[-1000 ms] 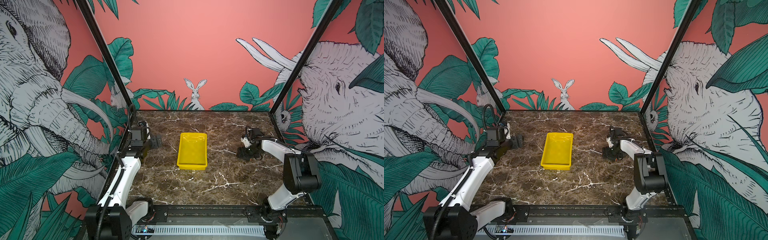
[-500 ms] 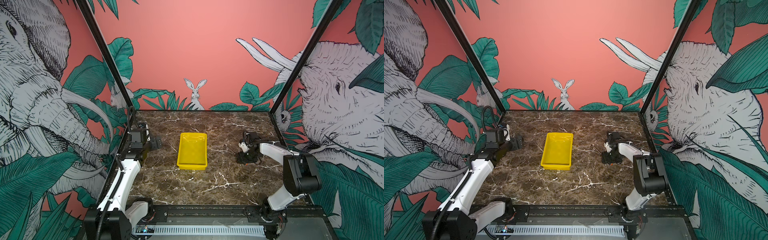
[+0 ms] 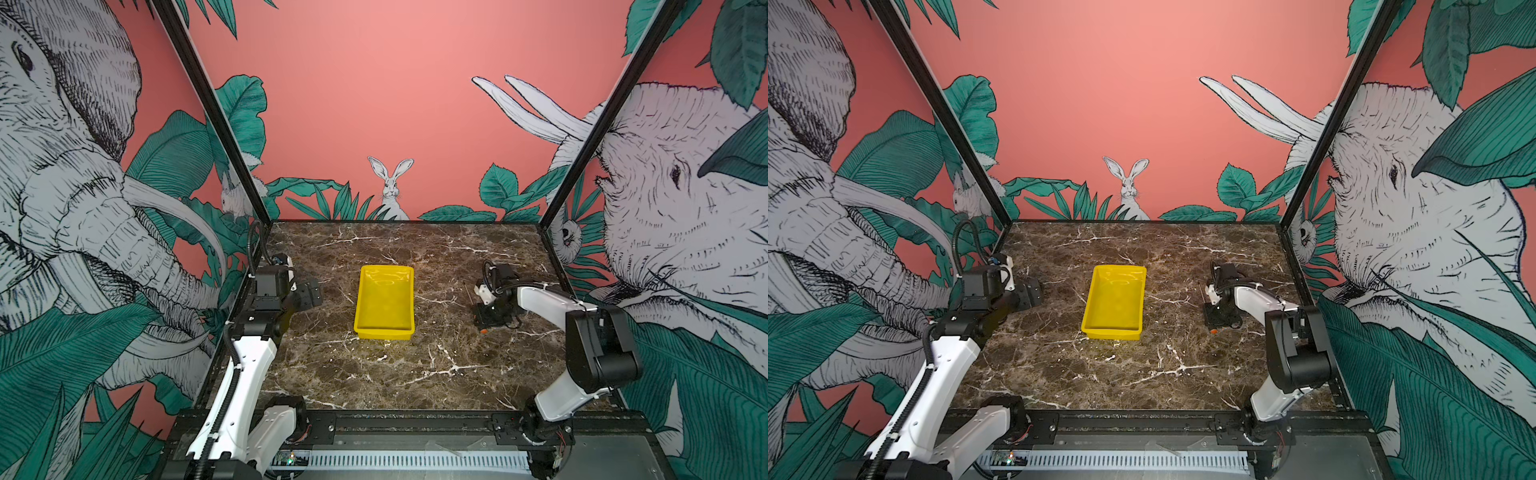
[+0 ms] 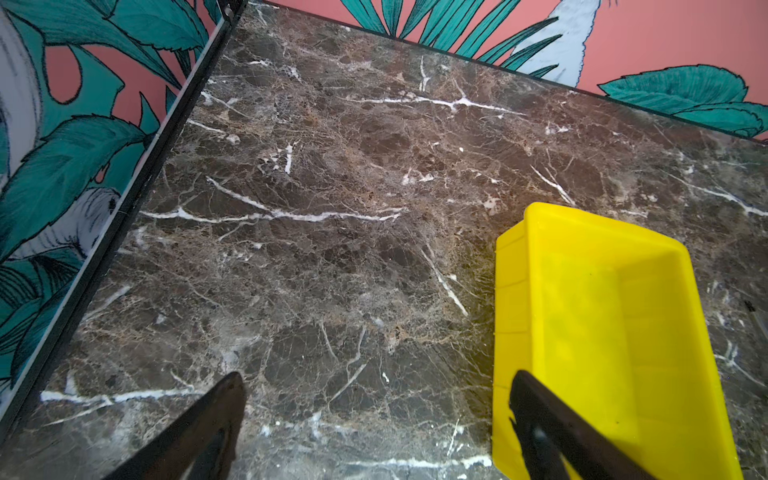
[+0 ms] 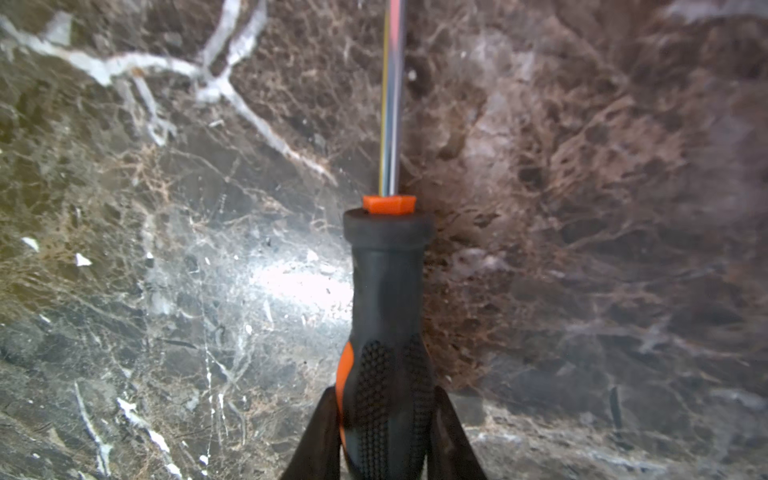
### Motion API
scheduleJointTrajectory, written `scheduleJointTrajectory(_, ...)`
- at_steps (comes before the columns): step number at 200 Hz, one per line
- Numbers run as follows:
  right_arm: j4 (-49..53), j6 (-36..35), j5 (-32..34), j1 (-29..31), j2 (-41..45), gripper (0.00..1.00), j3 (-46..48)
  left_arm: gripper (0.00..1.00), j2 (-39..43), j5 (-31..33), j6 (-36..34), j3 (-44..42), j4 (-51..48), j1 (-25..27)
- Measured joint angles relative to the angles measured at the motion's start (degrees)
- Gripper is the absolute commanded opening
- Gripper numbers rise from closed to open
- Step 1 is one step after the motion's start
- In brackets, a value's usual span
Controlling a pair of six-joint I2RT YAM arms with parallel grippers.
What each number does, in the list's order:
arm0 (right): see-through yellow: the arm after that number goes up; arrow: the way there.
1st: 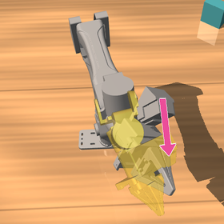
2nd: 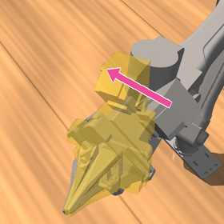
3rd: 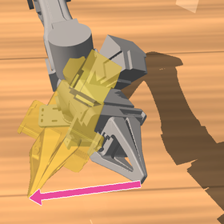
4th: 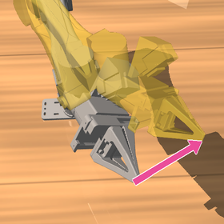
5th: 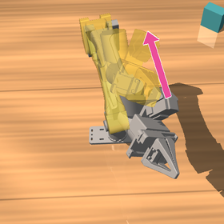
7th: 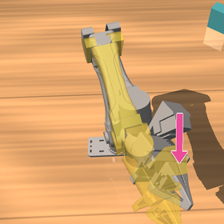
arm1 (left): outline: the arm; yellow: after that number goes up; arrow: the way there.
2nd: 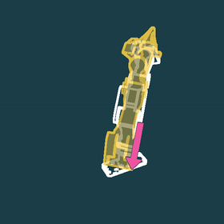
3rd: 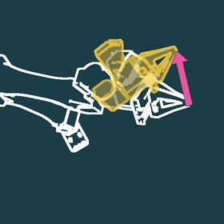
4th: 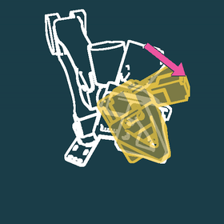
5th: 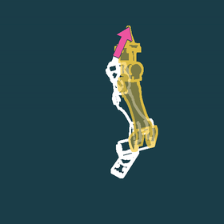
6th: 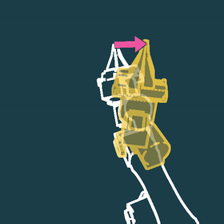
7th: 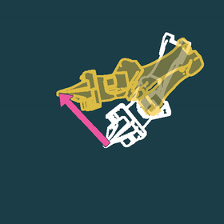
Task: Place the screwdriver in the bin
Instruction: 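Lift the screwdriver with the right gripper and carry it over the yellow bin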
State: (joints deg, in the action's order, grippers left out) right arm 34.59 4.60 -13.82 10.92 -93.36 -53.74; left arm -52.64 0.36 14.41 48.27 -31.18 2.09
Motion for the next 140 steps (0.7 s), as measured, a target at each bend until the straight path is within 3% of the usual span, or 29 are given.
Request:
scheduleJointTrajectory(32, 0.7, 0.5, -0.2, 1.6, 0.7, 0.05, -0.4, 1.0, 2.3, 0.5, 0.0, -0.2, -2.5, 0.0)
scheduleJointTrajectory(101, 7.3, 0.5, 0.9, 6.6, 11.3, 0.05, -8.7, 1.0, 3.3, 0.6, 0.6, -1.2, -4.3, 0.0)
scheduleJointTrajectory(140, 11.1, 1.3, 3.0, 14.2, 12.6, 0.05, -14.5, 1.0, 1.3, 0.1, 1.3, -1.2, -4.2, 0.0)
